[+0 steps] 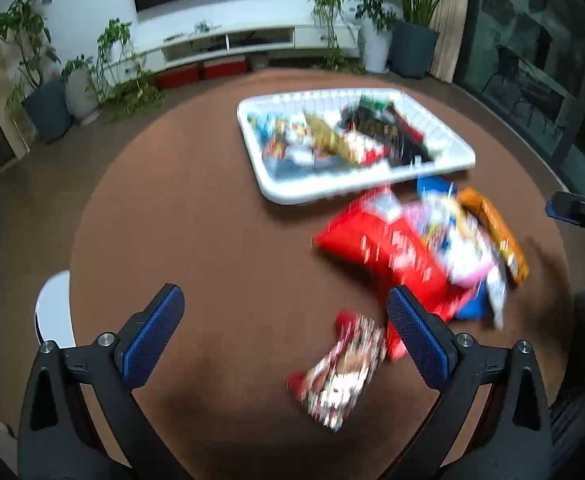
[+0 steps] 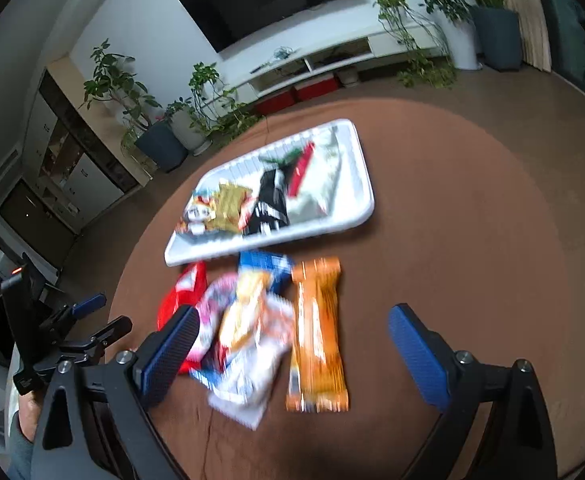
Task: Organize snacks
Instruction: 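Withdraw both grippers from the tray back toward the snack pile, then grasp the red-white heart-print packet with the left gripper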
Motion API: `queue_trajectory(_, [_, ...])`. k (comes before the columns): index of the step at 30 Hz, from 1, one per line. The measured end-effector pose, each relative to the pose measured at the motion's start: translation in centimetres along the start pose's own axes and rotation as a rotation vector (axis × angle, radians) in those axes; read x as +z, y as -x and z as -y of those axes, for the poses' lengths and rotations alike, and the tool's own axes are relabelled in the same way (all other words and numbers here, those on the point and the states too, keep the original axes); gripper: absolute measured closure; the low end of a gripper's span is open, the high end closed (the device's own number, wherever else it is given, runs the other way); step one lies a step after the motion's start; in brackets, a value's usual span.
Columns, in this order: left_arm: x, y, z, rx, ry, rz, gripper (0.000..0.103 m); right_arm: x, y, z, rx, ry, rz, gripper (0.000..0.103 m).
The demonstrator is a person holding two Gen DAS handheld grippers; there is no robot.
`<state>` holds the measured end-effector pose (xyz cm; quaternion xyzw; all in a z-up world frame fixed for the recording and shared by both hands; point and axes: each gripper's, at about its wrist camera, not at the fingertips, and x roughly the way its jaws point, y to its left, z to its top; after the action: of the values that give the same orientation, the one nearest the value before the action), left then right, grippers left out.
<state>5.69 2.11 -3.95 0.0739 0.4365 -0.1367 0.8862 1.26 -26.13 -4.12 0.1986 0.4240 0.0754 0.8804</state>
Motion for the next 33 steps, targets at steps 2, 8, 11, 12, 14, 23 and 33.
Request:
queue_trajectory(2, [-1.1, -0.5, 0.3, -0.005, -0.028, -0.021, 0.000, -1.2, -0.1, 0.0, -0.005, 0.000, -0.018, 0.005])
queue_trajectory(8, [-2.9, -0.5, 0.8, -0.108, -0.125, -0.066, 0.000, -3.4, -0.3, -0.1, 0.000, -0.005, -0.056, 0.005])
queue_trajectory(11, [-2.7, -0.7, 1.3, -0.135, -0.186, -0.087, 0.000, -3.7, -0.2, -0.4, 0.001, -0.001, -0.059, 0.005])
queue_trajectory(12, [-2.7, -0.8, 1.6, -0.131, -0.209, -0.096, 0.000, -3.8, -0.3, -0.5, -0.002, 0.005, -0.062, 0.005])
queue_trajectory(14, [-2.8, -1.5, 2.3, -0.122, -0.266, -0.129, 0.001, -3.9, -0.5, -0.6, -0.017, 0.020, -0.070, 0.005])
queue_trajectory(23, [-1.9, -3.7, 3.0, -0.155, -0.347, -0.191, 0.022, -3.7, -0.9, -1.5, -0.103, 0.099, -0.095, 0.009])
queue_trajectory(33, [-1.1, -5.2, 3.1, -0.219, -0.365, -0.245, 0.045, -3.4, -1.5, -1.1, -0.118, 0.095, -0.125, 0.009])
